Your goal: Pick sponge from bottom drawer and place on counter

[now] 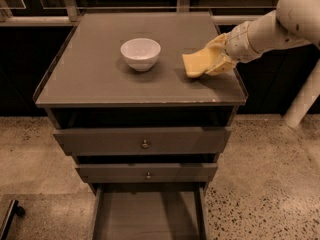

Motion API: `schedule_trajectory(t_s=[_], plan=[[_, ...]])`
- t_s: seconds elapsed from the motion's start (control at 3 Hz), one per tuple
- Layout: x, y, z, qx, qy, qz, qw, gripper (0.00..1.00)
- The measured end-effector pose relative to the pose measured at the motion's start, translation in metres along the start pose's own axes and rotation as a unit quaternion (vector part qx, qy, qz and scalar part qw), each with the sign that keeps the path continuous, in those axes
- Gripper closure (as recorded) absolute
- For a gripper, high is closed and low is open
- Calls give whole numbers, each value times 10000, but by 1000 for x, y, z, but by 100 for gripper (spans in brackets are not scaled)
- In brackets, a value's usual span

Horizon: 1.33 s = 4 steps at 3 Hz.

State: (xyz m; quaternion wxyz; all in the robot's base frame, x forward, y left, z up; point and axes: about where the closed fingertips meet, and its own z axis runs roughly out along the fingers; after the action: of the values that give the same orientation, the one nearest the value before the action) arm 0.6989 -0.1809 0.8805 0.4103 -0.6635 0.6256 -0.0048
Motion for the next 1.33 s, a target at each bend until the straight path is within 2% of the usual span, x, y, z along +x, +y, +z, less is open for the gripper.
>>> schedule_trajectory(t_s=[0.33, 1.33], plan=[[5, -5, 20, -2, -58, 178, 9998, 82], [6, -4, 21, -9, -60, 194, 9998, 13]])
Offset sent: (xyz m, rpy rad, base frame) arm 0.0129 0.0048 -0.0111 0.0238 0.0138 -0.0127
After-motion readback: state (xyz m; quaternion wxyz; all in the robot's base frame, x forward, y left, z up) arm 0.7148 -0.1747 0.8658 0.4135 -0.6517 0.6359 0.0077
